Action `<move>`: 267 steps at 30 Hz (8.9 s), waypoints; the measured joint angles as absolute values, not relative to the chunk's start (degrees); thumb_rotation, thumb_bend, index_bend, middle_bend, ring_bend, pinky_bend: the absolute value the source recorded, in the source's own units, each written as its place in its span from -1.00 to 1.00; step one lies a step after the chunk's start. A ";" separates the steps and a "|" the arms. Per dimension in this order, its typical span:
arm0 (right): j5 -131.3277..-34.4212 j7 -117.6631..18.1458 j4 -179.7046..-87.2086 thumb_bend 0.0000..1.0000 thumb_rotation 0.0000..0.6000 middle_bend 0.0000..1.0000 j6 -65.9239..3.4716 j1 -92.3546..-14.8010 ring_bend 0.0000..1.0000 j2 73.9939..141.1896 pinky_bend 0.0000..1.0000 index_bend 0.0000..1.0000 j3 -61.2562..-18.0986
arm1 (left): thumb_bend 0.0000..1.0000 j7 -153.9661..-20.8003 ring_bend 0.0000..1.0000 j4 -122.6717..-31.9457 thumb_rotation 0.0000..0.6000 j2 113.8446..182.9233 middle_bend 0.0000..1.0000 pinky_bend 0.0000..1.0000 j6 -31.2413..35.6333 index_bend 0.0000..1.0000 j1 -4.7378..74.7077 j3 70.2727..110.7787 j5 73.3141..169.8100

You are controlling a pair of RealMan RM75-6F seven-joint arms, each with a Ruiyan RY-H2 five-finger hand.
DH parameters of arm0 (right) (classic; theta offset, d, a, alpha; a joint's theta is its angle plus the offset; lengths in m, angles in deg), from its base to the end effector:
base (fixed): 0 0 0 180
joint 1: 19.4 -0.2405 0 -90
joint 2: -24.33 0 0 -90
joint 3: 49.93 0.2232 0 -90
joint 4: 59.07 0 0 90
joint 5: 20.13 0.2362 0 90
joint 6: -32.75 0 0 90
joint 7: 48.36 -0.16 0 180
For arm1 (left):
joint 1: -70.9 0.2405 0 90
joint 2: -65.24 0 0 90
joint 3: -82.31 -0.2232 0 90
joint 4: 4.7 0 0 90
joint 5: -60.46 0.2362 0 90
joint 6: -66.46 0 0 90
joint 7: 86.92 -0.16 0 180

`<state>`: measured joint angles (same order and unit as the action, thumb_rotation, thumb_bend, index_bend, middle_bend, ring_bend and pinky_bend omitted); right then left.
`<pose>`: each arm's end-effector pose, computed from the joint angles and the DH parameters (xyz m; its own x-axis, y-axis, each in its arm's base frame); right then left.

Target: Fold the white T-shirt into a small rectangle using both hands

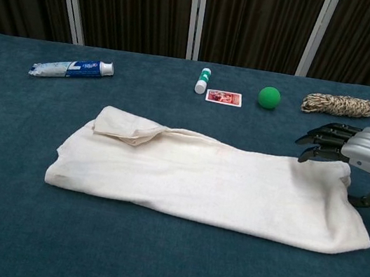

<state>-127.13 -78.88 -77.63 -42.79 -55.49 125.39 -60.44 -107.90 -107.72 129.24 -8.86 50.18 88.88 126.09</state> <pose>-0.2773 -0.3529 -0.0026 0.7056 -0.0670 0.7054 -0.5374 -0.6995 0.4711 -0.2356 0.2736 0.0992 0.5025 0.0818 0.8607 0.8630 0.0118 -0.5050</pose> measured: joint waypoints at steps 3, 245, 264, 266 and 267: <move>-127.14 -79.13 -77.54 -0.34 1.00 -0.83 -42.69 -55.47 -1.00 125.32 -1.00 -0.28 -61.00 | -1.00 -107.95 -1.00 -107.77 1.00 129.26 -1.00 -1.00 -8.82 -1.00 50.27 88.92 126.25; -94.12 -23.87 -114.56 -1.00 1.00 -1.00 -16.93 -78.46 -1.00 132.09 -1.00 -0.97 -36.66 | -1.00 -89.51 -1.00 -107.05 1.00 122.04 -1.00 -1.00 -0.50 -1.00 51.14 90.41 128.51; -93.56 -27.81 -93.85 -1.00 1.00 -1.00 -15.43 -86.85 -1.00 144.87 -1.00 -0.90 -32.17 | -1.00 -86.99 -1.00 -104.69 1.00 122.12 -1.00 -1.00 2.30 -1.00 50.17 91.03 126.56; -93.44 -28.28 -91.60 -1.00 1.00 -1.00 -15.31 -87.47 -1.00 146.06 -1.00 -0.90 -31.84 | -1.00 -86.94 -1.00 -104.60 1.00 122.14 -1.00 -1.00 2.49 -1.00 50.10 90.99 126.56; -93.37 -28.51 -90.41 -1.00 1.00 -1.00 -15.07 -87.74 -1.00 146.72 -1.00 -0.90 -31.77 | -1.00 -86.90 -1.00 -104.54 1.00 122.16 -1.00 -1.00 2.56 -1.00 50.06 90.99 126.53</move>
<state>-93.37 -28.51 -90.41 -15.07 -87.74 146.72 -31.77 -86.90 -104.54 122.16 2.56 50.06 90.99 126.53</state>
